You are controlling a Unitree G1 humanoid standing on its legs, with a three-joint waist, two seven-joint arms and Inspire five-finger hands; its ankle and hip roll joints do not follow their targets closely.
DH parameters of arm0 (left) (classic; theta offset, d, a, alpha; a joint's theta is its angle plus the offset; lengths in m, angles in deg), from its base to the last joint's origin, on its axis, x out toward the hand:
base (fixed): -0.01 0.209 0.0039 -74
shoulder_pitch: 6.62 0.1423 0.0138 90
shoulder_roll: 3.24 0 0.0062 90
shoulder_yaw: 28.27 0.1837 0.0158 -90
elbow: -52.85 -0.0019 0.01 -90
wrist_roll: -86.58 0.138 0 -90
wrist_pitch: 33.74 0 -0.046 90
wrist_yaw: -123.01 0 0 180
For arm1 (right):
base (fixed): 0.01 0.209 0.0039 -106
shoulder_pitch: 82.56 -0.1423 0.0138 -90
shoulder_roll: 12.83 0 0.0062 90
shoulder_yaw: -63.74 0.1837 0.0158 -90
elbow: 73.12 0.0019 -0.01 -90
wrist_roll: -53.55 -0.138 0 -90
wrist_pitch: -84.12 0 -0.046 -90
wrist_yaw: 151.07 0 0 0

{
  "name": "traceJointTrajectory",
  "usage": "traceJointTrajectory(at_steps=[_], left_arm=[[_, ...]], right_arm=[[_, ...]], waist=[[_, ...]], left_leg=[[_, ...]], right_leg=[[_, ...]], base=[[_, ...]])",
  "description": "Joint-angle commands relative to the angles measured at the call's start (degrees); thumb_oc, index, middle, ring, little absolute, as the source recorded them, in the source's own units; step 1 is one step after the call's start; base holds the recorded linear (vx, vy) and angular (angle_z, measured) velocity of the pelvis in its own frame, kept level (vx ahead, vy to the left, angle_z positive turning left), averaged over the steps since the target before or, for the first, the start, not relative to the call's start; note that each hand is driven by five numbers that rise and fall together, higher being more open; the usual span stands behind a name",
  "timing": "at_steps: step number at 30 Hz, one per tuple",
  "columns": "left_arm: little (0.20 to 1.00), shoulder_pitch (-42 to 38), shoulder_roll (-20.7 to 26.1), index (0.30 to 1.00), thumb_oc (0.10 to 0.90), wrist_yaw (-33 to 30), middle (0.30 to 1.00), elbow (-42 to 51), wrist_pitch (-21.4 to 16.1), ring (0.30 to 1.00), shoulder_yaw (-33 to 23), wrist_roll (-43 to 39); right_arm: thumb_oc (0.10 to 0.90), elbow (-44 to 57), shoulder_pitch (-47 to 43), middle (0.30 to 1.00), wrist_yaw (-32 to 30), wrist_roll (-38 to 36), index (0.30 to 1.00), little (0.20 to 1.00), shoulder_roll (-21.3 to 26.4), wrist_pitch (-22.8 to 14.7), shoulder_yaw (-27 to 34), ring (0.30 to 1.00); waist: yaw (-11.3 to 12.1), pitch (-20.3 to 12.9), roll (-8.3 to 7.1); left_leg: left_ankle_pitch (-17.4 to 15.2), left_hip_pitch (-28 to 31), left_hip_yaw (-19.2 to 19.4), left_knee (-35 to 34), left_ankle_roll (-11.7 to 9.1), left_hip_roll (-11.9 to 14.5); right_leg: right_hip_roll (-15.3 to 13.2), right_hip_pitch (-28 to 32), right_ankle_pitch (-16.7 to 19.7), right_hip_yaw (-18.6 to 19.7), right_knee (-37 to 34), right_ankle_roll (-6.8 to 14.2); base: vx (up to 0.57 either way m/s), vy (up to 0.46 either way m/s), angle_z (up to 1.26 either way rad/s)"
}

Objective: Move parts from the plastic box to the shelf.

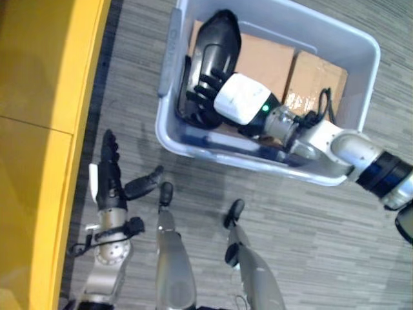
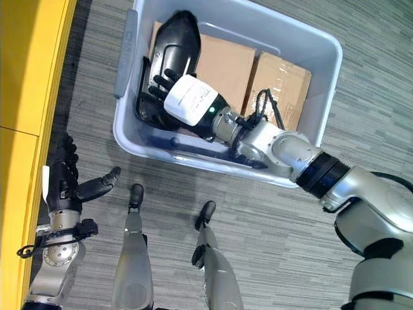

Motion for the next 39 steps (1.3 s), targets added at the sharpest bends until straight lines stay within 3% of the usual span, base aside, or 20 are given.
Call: traceJointTrajectory(at_steps=[1,22,31,37,38,39], left_arm=[[1.000,-0.19,4.44,1.000,0.900,-1.62,1.000,6.89,-5.48,1.000,-2.78,2.51],[1.000,1.00,6.61,1.000,0.900,-1.52,1.000,8.06,-5.91,1.000,-3.36,2.04],[1.000,1.08,6.88,1.000,0.900,-2.26,1.000,8.18,-6.48,1.000,-3.66,1.34],[1.000,1.57,6.54,1.000,0.900,-3.20,1.000,7.60,-7.05,1.000,-3.52,1.17],[1.000,1.57,6.54,1.000,0.900,-3.20,1.000,7.59,-7.05,1.000,-3.52,1.17],[1.000,1.37,6.46,1.000,0.900,-3.18,1.000,7.57,-7.30,1.000,-3.42,0.95]], right_arm=[[0.900,0.10,-11.22,1.000,-4.85,1.77,1.000,1.000,3.57,0.00,-0.49,1.000],[0.900,-13.34,-20.74,1.000,-4.95,5.14,1.000,1.000,4.35,2.63,-12.42,1.000],[0.900,-21.21,-22.18,1.000,-5.15,5.57,1.000,1.000,0.88,3.92,-15.08,1.000],[0.900,-33.38,-20.58,1.000,-5.68,6.90,1.000,1.000,-3.38,6.13,-16.63,1.000],[0.633,-33.42,-20.58,0.627,-5.71,6.90,0.627,0.627,-3.40,6.11,-16.64,0.627],[0.400,-36.18,-19.70,0.300,-4.88,7.82,0.300,0.300,-4.33,6.47,-17.11,0.300]], waist=[[1.77,0.06,-3.92],[0.99,0.06,-4.83],[1.36,0.06,-4.85],[2.19,0.06,-4.43],[2.17,0.06,-4.43],[2.56,0.06,-4.19]], left_leg=[[-5.02,4.88,1.19,-0.67,1.17,0.27],[-5.12,-1.18,-0.42,0.77,0.61,1.38],[-5.59,-4.93,-1.42,2.05,0.18,1.93],[-6.23,-8.55,-2.64,3.22,-0.23,2.53],[-6.23,-8.57,-2.66,3.25,-0.23,2.53],[-6.25,-9.29,-2.85,3.34,-0.22,2.54]], right_leg=[[-8.91,7.39,-1.19,-1.52,1.62,4.18],[-8.60,3.21,-0.40,-2.68,1.37,4.20],[-8.41,0.94,-0.21,-3.48,1.15,3.97],[-8.16,-0.91,-0.19,-4.33,1.14,3.77],[-8.15,-0.91,-0.19,-4.34,1.14,3.77],[-8.20,-1.26,-0.14,-4.57,1.06,3.74]], base=[[0.00,0.000,0.00],[0.01,-0.002,0.02],[0.02,0.000,0.02],[0.02,-0.001,0.02],[0.00,0.000,0.00],[0.00,0.000,0.00]])
